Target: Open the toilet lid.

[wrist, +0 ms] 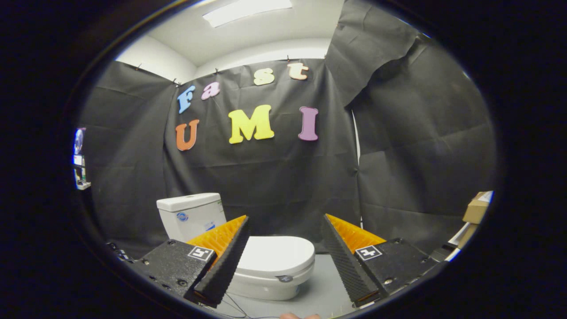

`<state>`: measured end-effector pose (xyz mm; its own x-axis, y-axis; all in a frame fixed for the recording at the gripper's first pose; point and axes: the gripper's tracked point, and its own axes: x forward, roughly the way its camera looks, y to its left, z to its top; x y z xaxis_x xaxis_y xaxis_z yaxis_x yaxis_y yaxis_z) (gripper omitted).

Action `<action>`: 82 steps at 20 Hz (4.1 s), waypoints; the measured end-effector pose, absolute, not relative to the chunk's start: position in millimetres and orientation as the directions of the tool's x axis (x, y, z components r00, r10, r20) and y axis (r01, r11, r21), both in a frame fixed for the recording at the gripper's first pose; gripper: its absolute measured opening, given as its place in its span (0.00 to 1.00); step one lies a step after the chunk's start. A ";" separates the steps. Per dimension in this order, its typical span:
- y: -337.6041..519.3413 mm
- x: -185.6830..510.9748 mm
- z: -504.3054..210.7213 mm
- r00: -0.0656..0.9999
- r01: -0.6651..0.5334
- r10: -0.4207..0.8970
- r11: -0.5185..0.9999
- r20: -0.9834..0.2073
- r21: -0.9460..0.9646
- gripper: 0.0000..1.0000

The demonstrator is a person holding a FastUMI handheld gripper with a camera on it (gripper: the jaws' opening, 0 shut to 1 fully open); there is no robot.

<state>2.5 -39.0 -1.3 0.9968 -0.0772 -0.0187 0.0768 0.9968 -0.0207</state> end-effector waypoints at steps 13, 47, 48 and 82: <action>-44.2 -2.9 -8.6 0.993 0.118 -0.121 0.978 -0.009 -0.171 1.00; -54.8 160.3 -235.4 0.847 0.298 -0.066 0.881 -0.528 0.367 1.00; -52.8 158.2 -248.0 0.821 0.325 -0.032 0.847 -0.570 0.420 0.99; -74.0 167.5 -348.6 0.785 0.571 0.168 0.175 -0.596 0.802 0.14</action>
<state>167.5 -74.0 -348.6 0.7853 0.1682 -0.5958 0.5711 0.1747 0.8021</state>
